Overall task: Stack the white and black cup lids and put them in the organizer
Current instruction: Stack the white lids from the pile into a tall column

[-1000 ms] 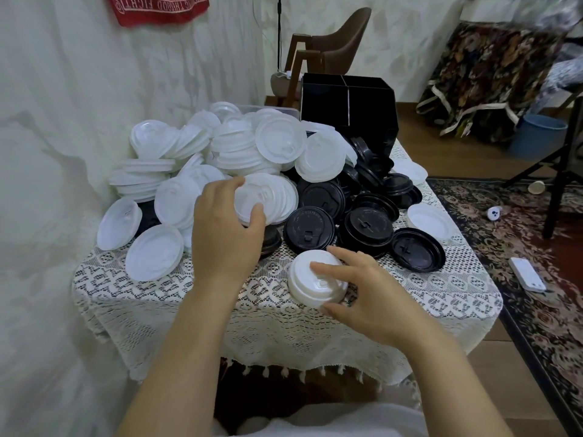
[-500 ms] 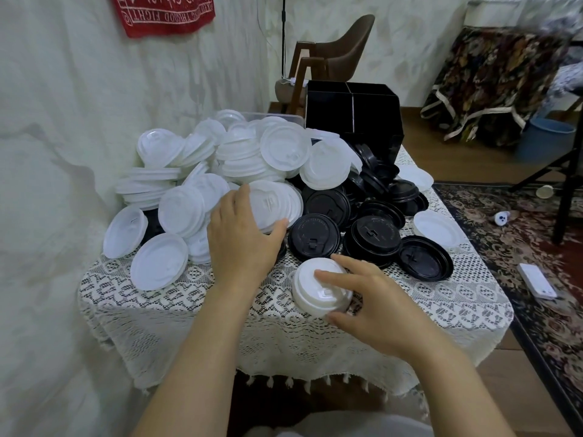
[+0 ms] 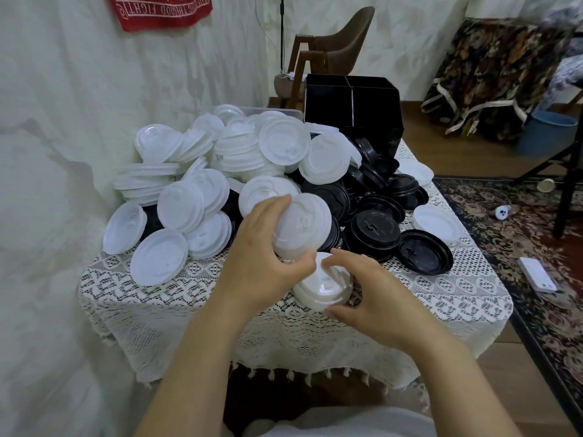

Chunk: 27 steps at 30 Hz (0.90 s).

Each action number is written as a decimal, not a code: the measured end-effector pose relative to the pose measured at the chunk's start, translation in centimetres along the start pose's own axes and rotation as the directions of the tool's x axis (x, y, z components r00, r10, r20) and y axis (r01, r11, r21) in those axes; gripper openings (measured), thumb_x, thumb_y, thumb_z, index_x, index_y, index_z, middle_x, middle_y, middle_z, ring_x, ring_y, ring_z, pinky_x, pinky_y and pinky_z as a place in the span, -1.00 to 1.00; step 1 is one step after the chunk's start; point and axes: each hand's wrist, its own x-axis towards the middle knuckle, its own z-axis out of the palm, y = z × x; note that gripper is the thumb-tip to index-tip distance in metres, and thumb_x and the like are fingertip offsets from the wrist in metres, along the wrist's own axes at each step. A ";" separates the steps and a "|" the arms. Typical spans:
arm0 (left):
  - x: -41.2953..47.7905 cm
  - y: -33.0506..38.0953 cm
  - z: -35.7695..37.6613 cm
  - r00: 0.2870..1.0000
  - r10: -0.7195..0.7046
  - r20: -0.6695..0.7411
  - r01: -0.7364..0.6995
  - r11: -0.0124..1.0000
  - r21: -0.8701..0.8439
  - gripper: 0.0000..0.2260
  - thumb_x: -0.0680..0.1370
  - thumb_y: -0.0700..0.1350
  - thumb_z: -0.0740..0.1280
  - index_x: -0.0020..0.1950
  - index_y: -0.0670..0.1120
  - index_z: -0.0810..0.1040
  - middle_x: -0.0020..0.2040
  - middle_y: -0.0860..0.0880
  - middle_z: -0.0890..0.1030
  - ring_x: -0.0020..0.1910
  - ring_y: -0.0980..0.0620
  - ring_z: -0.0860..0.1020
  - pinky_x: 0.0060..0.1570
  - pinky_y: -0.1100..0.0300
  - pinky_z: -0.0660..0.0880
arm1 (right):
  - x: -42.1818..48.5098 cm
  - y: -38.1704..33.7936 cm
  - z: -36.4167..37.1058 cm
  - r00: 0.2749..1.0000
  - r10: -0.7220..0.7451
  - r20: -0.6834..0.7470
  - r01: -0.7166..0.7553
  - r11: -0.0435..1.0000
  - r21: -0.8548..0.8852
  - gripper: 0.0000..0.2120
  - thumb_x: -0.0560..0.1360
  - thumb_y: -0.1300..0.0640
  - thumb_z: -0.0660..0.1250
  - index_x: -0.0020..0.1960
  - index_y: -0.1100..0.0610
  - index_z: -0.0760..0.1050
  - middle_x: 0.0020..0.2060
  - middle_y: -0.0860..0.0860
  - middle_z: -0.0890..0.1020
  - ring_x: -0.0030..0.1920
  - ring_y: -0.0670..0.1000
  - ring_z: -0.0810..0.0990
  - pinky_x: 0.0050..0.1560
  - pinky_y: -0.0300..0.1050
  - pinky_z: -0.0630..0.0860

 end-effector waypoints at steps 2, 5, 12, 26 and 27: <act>-0.7 0.1 0.1 0.999 0.007 0.045 -0.006 1.000 -0.017 -0.27 0.28 0.21 0.33 0.45 0.10 0.31 0.30 0.27 0.31 0.30 0.35 0.28 0.22 0.48 0.23 | 0.0 0.0 0.0 1.000 -0.001 -0.006 0.001 1.000 0.017 -0.33 0.42 0.01 0.51 0.41 -0.22 0.26 0.21 -0.42 0.36 0.42 -0.10 0.29 0.47 0.00 0.25; -1.3 0.2 0.0 0.993 -0.006 0.119 0.010 1.000 -0.027 -0.27 0.27 0.20 0.33 0.44 0.13 0.31 0.24 0.31 0.28 0.24 0.43 0.26 0.04 0.65 0.20 | 0.0 0.0 0.1 1.000 -0.014 -0.020 0.015 0.999 0.048 -0.27 0.38 0.00 0.53 0.42 -0.27 0.22 0.05 -0.50 0.37 0.37 -0.11 0.33 0.43 0.01 0.31; -1.7 -0.1 -0.2 0.957 0.007 0.290 -0.017 0.999 0.034 -0.32 0.28 0.10 0.34 0.42 0.09 0.35 0.25 0.34 0.28 0.24 0.44 0.25 0.06 0.64 0.18 | 0.4 0.0 0.5 0.998 0.009 -0.055 -0.001 0.988 0.156 -0.10 0.26 -0.01 0.61 0.40 -0.39 0.16 0.20 -0.33 0.47 0.29 -0.17 0.39 0.29 -0.06 0.43; -1.6 -0.7 0.5 0.900 0.011 0.436 -0.045 0.997 0.067 -0.33 0.42 -0.12 0.41 0.50 0.10 0.27 0.44 0.30 0.19 0.43 0.37 0.09 0.38 0.39 0.06 | -0.1 0.9 0.2 0.996 -0.034 -0.080 0.056 0.955 0.293 -0.23 0.37 0.08 0.56 0.38 -0.33 0.21 0.38 -0.27 0.38 0.40 -0.22 0.34 0.44 -0.03 0.33; -1.5 -0.8 0.5 0.899 0.011 0.438 -0.041 0.997 0.058 -0.32 0.42 -0.09 0.43 0.50 0.11 0.27 0.45 0.30 0.19 0.43 0.37 0.09 0.37 0.40 0.06 | -0.1 1.0 0.2 0.996 -0.026 -0.084 0.049 0.956 0.288 -0.25 0.37 0.09 0.56 0.38 -0.30 0.24 0.36 -0.27 0.40 0.38 -0.21 0.36 0.43 -0.03 0.35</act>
